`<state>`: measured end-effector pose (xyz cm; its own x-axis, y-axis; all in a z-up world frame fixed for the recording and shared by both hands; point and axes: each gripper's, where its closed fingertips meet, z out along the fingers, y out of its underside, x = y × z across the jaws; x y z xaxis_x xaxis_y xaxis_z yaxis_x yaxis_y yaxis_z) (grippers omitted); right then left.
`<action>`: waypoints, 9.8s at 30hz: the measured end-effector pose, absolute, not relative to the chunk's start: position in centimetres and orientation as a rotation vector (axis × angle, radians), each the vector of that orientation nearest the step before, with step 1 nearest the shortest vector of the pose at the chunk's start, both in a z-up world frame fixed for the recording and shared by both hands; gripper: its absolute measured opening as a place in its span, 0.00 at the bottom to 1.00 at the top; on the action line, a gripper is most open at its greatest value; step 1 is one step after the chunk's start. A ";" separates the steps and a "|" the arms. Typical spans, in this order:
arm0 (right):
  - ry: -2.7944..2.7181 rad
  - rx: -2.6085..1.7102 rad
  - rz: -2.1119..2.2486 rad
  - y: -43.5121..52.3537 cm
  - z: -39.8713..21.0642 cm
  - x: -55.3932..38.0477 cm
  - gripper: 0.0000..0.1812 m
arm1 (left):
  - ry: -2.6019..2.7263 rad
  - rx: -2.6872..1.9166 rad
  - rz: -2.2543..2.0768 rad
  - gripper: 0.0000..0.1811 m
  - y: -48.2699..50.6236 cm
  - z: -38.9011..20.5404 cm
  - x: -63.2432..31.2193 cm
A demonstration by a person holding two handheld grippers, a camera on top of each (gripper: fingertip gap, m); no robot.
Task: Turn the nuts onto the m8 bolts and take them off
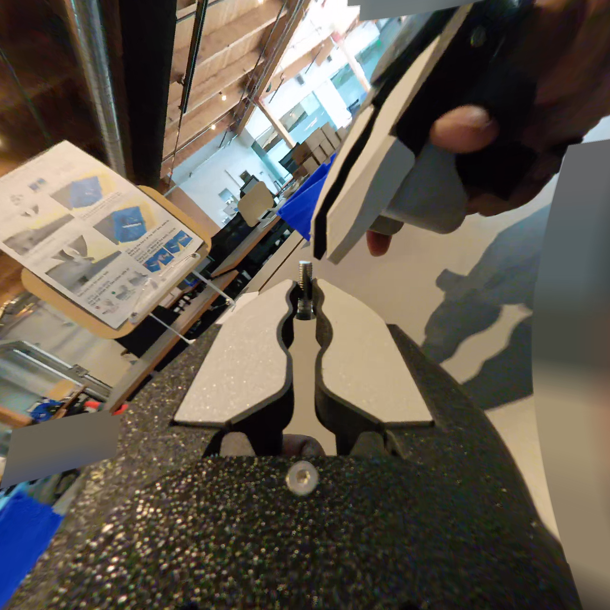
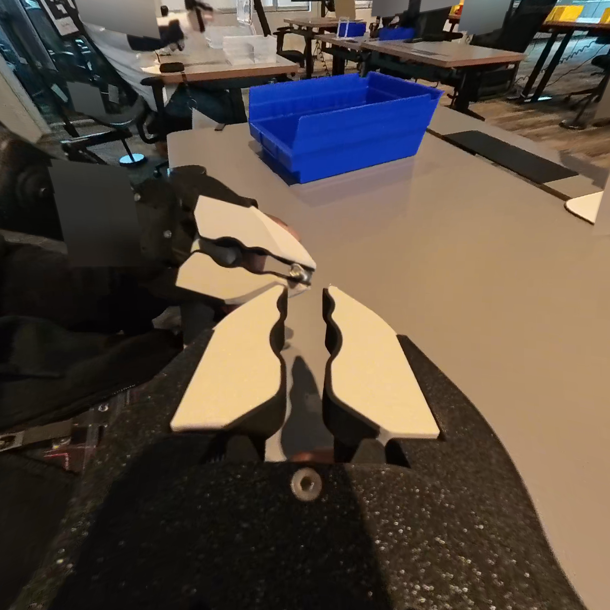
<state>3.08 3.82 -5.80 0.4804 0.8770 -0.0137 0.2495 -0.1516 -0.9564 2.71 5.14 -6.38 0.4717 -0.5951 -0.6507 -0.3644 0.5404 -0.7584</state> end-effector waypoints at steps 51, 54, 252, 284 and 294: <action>-0.273 -2.184 0.116 29.7 -1.5 40.1 0.04 | 1.174 -1.027 -0.084 0.11 5.3 -7.6 3.7; -0.224 -2.299 0.094 31.2 -4.0 42.6 0.05 | 1.156 -1.048 -0.109 0.10 5.6 -7.5 3.6; -0.524 -1.955 -0.777 18.0 0.7 40.4 0.27 | 0.247 -2.049 0.268 0.38 26.1 -0.3 -41.6; -0.174 -1.935 -0.365 6.4 -8.5 37.5 0.07 | 0.107 -1.805 0.353 0.08 14.8 -8.1 -34.7; -0.199 -1.976 -0.288 10.5 -8.5 44.1 0.05 | 0.217 -1.888 0.410 0.07 19.0 -8.3 -43.9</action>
